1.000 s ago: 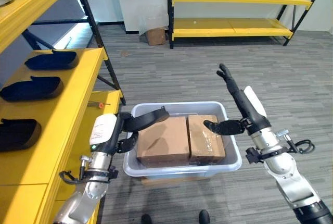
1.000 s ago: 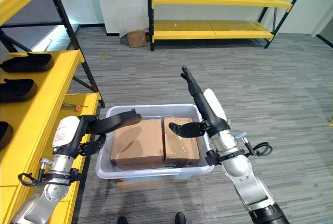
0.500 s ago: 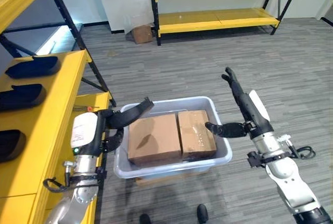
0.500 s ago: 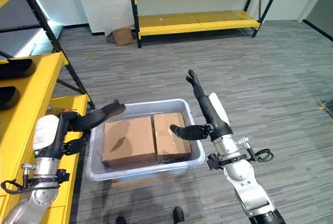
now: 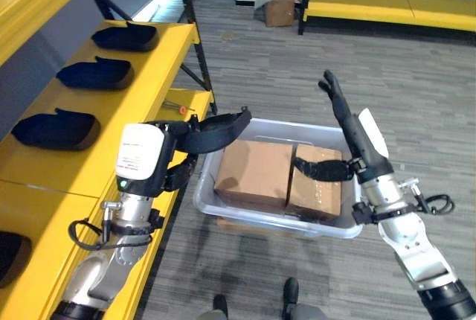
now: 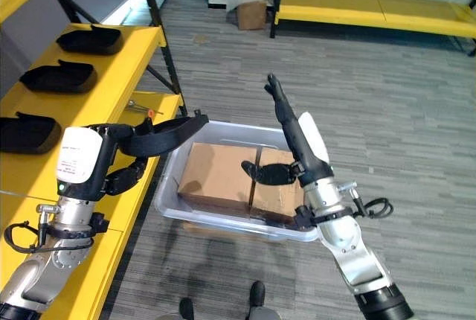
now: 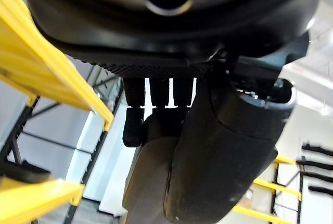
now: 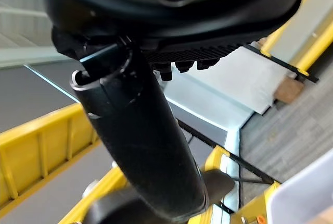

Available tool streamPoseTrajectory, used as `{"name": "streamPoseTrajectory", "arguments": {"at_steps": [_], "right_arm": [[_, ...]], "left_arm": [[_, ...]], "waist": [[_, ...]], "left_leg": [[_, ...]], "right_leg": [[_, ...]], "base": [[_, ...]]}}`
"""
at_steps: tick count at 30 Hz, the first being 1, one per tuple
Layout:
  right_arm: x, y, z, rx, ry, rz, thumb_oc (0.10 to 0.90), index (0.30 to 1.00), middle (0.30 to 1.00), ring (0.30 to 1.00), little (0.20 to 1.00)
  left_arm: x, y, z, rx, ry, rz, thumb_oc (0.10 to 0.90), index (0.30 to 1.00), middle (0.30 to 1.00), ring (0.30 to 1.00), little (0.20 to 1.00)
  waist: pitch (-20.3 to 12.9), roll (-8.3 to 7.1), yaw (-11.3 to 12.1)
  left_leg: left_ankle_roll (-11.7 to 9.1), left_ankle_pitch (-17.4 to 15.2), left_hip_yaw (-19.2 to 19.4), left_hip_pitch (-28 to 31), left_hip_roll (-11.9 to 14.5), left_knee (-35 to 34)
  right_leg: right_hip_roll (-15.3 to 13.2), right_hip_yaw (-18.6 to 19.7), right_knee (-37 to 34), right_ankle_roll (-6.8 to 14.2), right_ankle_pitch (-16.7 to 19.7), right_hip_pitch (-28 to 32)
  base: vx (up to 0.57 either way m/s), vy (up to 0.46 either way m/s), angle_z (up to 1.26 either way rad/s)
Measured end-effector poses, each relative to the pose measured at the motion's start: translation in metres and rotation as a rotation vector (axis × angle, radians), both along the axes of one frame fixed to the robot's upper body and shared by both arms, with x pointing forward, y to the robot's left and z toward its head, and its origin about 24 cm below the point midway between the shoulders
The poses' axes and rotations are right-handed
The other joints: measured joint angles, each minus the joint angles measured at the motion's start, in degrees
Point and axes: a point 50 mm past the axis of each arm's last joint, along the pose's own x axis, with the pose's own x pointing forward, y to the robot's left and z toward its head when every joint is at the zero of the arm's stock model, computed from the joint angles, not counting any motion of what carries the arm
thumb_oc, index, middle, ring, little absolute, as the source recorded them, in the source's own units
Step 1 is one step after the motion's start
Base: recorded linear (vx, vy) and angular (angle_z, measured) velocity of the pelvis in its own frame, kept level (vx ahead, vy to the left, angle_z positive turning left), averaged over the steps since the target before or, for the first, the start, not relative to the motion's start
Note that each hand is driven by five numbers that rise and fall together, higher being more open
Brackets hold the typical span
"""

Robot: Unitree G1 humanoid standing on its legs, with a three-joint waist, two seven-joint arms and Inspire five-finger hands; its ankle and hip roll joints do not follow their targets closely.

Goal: Move parts from the plastic box to the shelf.

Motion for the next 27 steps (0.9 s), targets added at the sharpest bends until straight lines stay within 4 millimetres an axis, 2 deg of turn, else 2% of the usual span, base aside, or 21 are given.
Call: {"name": "streamPoseTrajectory", "arguments": {"at_steps": [3, 4, 6, 8, 13, 16, 18, 19, 20, 21, 22, 23, 24, 26, 27], "right_arm": [[-0.007, -0.012, -0.011, 0.040, 0.037, -0.068, 0.900, 1.000, 1.000, 1.000, 1.000], [-0.008, -0.013, -0.014, 0.058, 0.049, -0.080, 0.900, 1.000, 1.000, 1.000, 1.000], [-0.008, -0.009, -0.018, 0.089, 0.061, -0.084, 0.900, 1.000, 1.000, 1.000, 1.000], [-0.007, -0.005, -0.020, 0.120, 0.064, -0.081, 0.900, 1.000, 1.000, 1.000, 1.000], [-0.008, 0.012, -0.030, 0.111, 0.116, -0.028, 0.900, 1.000, 1.000, 1.000, 1.000], [-0.004, 0.027, -0.030, 0.078, 0.116, 0.021, 0.900, 1.000, 1.000, 1.000, 1.000], [0.001, 0.033, -0.030, 0.069, 0.118, 0.042, 0.900, 1.000, 1.000, 1.000, 1.000], [0.002, 0.034, -0.031, 0.066, 0.122, 0.046, 0.900, 1.000, 1.000, 1.000, 1.000], [0.002, 0.033, -0.032, 0.056, 0.125, 0.043, 0.900, 1.000, 1.000, 1.000, 1.000], [0.002, 0.033, -0.032, 0.039, 0.123, 0.040, 0.900, 1.000, 1.000, 1.000, 1.000], [0.003, 0.032, -0.031, 0.029, 0.117, 0.040, 0.900, 1.000, 1.000, 1.000, 1.000], [0.004, 0.032, -0.028, 0.015, 0.107, 0.043, 0.900, 1.000, 1.000, 1.000, 1.000], [0.006, 0.032, -0.025, -0.002, 0.092, 0.043, 0.900, 1.000, 1.000, 1.000, 1.000], [0.009, 0.035, -0.021, -0.001, 0.075, 0.052, 0.900, 1.000, 1.000, 1.000, 1.000], [0.011, 0.037, -0.018, -0.005, 0.063, 0.061, 0.900, 1.000, 1.000, 1.000, 1.000]], "left_arm": [[0.000, -0.002, 0.003, 0.000, -0.013, -0.007, 0.400, 0.300, 0.300, 0.300, 0.300], [0.000, -0.002, 0.003, -0.002, -0.014, -0.006, 0.400, 0.300, 0.300, 0.300, 0.300], [-0.003, -0.003, -0.003, -0.039, -0.003, 0.011, 0.400, 0.300, 0.300, 0.300, 0.300], [-0.004, -0.001, 0.000, -0.041, -0.014, 0.019, 0.400, 0.300, 0.300, 0.300, 0.300], [-0.010, -0.008, 0.016, -0.050, -0.112, -0.012, 0.400, 0.300, 0.300, 0.300, 0.300], [-0.012, -0.004, 0.026, -0.024, -0.182, 0.019, 0.400, 0.300, 0.300, 0.300, 0.300], [-0.010, -0.003, 0.028, -0.023, -0.192, 0.027, 0.400, 0.300, 0.300, 0.300, 0.300], [-0.010, -0.003, 0.030, -0.024, -0.204, 0.023, 0.400, 0.300, 0.300, 0.300, 0.300], [-0.010, -0.004, 0.032, -0.028, -0.216, 0.020, 0.400, 0.300, 0.300, 0.300, 0.300], [-0.009, -0.004, 0.034, -0.033, -0.226, 0.015, 0.400, 0.300, 0.300, 0.300, 0.300], [-0.008, -0.005, 0.036, -0.038, -0.237, 0.012, 0.400, 0.300, 0.300, 0.300, 0.300], [-0.008, -0.004, 0.037, -0.042, -0.245, 0.015, 0.400, 0.300, 0.300, 0.300, 0.300], [-0.007, -0.003, 0.035, -0.056, -0.247, 0.027, 0.400, 0.300, 0.300, 0.300, 0.300], [-0.006, 0.000, 0.032, -0.069, -0.235, 0.053, 0.400, 0.300, 0.300, 0.300, 0.300], [-0.005, 0.001, 0.031, -0.076, -0.228, 0.070, 0.400, 0.300, 0.300, 0.300, 0.300]], "waist": [[-0.18, 0.56, -0.72], [-0.22, 0.10, -0.83], [-0.50, -0.36, -0.10], [-0.71, -0.68, 0.46], [-1.71, -2.13, 0.87], [-2.27, -3.60, 1.10], [-2.23, -3.57, 0.49], [-2.09, -3.33, 0.66], [-1.85, -2.78, 0.80], [-2.00, -2.42, 0.98], [-1.84, -2.11, 0.86], [-1.99, -2.41, 1.35], [-2.10, -2.55, 1.32], [-2.10, -2.43, 2.26], [-2.15, -2.49, 3.24]], "left_leg": [[0.91, -0.23, -0.37, 3.07, -0.12, -6.79], [1.62, -0.58, -0.77, 2.79, -0.62, -6.77], [3.33, -0.23, -0.84, 2.71, -3.12, -6.79], [4.06, -0.02, -0.85, 2.47, -4.38, -6.80], [5.80, 0.83, -1.42, 1.73, -6.64, -6.78], [6.83, 1.56, -0.07, 1.48, -7.48, -6.78], [7.50, 1.86, -0.04, 1.56, -7.37, -6.79], [8.56, 1.91, -0.13, 1.39, -6.51, -6.83], [8.78, 2.44, -0.51, 1.11, -5.45, -6.80], [8.27, 3.21, -1.94, 0.59, -4.49, -6.54], [8.05, 3.49, -3.56, -0.42, -4.01, -6.00], [7.20, 4.33, -4.66, -1.22, -4.23, -5.47], [6.76, 4.79, -5.60, -1.81, -4.38, -5.32], [6.21, 5.36, -6.18, -1.86, -4.73, -5.96], [5.56, 5.61, -6.04, -1.76, -4.73, -6.64]], "right_leg": [[0.26, -2.85, 0.02, 1.57, -0.12, 1.17], [-0.27, -3.05, 0.08, 2.13, 0.43, 0.99], [-2.80, -2.37, 0.63, 3.26, 0.99, 0.76], [-3.87, -2.34, 0.85, 4.05, 1.67, 0.59], [-6.46, -2.26, 2.74, 5.23, 2.23, -0.74], [-7.62, 0.31, 5.37, 6.03, 2.77, -2.71], [-7.47, 3.95, 7.77, 7.57, 3.88, -3.82], [-6.86, 6.85, 9.21, 8.18, 3.35, -4.40], [-5.32, 9.47, 15.01, 8.41, -1.08, -5.24], [-2.34, 13.29, 24.49, 8.51, -7.04, -6.43], [-0.11, 15.74, 29.35, 8.01, -11.09, -6.10], [1.63, 16.72, 29.32, 7.80, -13.24, -4.17], [2.53, 18.02, 25.51, 7.06, -15.02, -1.44], [2.27, 19.14, 17.83, 5.97, -15.92, 2.18], [2.25, 19.16, 13.23, 4.06, -16.66, 4.54]], "base": [[-0.04, 0.264, 0.46], [-0.08, 0.230, 0.30], [-0.13, 0.234, 0.11], [-0.17, 0.290, 0.04], [-0.14, 0.186, 0.08], [-0.23, 0.110, -0.14], [-0.17, 0.040, -0.02], [-0.14, 0.009, 0.11], [-0.13, -0.021, 0.25], [-0.13, -0.072, 0.48], [-0.09, -0.090, 0.51], [-0.08, -0.111, 0.59], [-0.05, -0.142, 0.44], [-0.12, -0.180, 0.21], [-0.24, -0.196, 0.06]]}}
